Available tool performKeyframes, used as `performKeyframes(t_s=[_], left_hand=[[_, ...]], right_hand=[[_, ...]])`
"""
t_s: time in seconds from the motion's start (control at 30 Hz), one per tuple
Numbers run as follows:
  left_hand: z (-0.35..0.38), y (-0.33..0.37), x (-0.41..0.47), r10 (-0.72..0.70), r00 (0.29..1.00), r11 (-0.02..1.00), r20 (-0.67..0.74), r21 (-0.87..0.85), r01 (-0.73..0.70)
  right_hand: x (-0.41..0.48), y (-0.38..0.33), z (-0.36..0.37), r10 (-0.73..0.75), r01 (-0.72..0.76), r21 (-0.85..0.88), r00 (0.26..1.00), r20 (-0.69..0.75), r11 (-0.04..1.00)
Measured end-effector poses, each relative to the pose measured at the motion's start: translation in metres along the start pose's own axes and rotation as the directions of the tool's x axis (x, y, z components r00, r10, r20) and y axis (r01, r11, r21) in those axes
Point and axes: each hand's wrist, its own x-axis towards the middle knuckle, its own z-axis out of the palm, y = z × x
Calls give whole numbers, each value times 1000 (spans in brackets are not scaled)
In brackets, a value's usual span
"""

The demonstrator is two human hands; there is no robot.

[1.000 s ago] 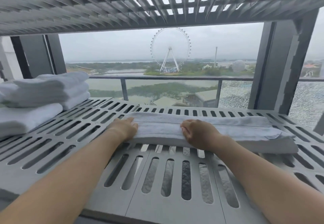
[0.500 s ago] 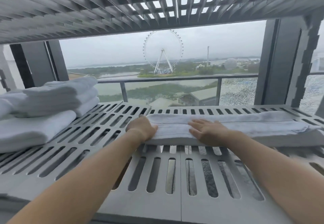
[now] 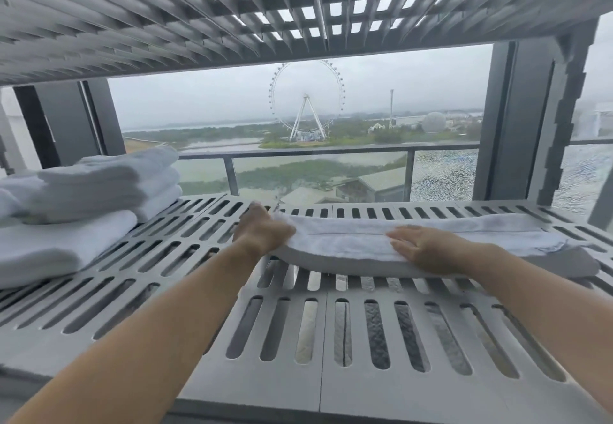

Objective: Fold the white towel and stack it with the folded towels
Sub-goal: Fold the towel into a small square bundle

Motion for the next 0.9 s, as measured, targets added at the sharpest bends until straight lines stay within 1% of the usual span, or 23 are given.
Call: performKeyframes(t_s=[0.1, 0.13, 0.17, 0.23, 0.27, 0.33, 0.4, 0.47, 0.53, 0.6, 0.63, 0.67, 0.7, 0.73, 0.77, 0.8, 0.83, 0.87, 0.9], left_hand=[[-5, -14, -8, -111, 981, 970, 161, 233, 71], [-5, -17, -10, -136, 972, 958, 193, 275, 79], [-4, -17, -13, -145, 970, 948, 195, 310, 79], [1, -15, -14, -145, 973, 924, 181, 378, 68], [3, -14, -14, -148, 972, 917, 183, 394, 65], [6, -12, -14, -158, 968, 908, 193, 415, 66], [6, -12, -15, -167, 970, 870, 175, 489, 61], [6, -10, -18, -164, 980, 832, 112, 549, 77], [7, -6, -23, -116, 992, 812, 39, 579, 72], [7, -1, -24, -67, 998, 834, -1, 549, 57], [6, 1, -23, -63, 998, 866, 0, 496, 55], [4, 2, -22, -78, 997, 914, 13, 401, 66], [1, 2, -21, -116, 993, 961, 28, 254, 105], [-2, -1, -20, -173, 983, 984, 58, 45, 171], [-6, -3, -21, -224, 969, 947, 101, -214, 241], [-9, -6, -23, -240, 960, 845, 143, -456, 279], [-9, -8, -24, -241, 955, 730, 173, -616, 296], [-8, -10, -24, -243, 947, 619, 208, -719, 316], [-5, -10, -25, -254, 936, 513, 244, -787, 344]], right_hand=[[4, -4, -3, -37, 37, -9, 999, 2, 999], [7, -7, -5, -53, 53, 3, 999, -11, 999], [10, -11, -5, -71, 72, 17, 997, -29, 997], [14, -22, -1, -116, 117, 37, 993, -37, 992], [16, -27, 3, -146, 146, 32, 989, -14, 989], [18, -37, 13, -188, 190, -32, 981, 45, 981], [19, -39, 19, -194, 198, -102, 980, 50, 975], [18, -37, 19, -197, 199, -105, 980, 35, 974], [17, -32, 19, -211, 211, -74, 977, 8, 975], [15, -27, 19, -204, 202, -61, 979, -26, 977], [14, -25, 19, -195, 192, -71, 980, -29, 979], [13, -23, 20, -188, 185, -89, 982, -25, 979], [12, -22, 22, -186, 183, -106, 982, -20, 977], [12, -21, 24, -187, 183, -118, 982, -19, 976], [11, -21, 26, -188, 184, -123, 982, -21, 975], [11, -21, 27, -189, 184, -124, 982, -25, 975], [12, -22, 27, -187, 182, -124, 982, -33, 976], [11, -22, 28, -184, 178, -122, 982, -40, 976], [10, -23, 27, -183, 177, -118, 982, -47, 977]])
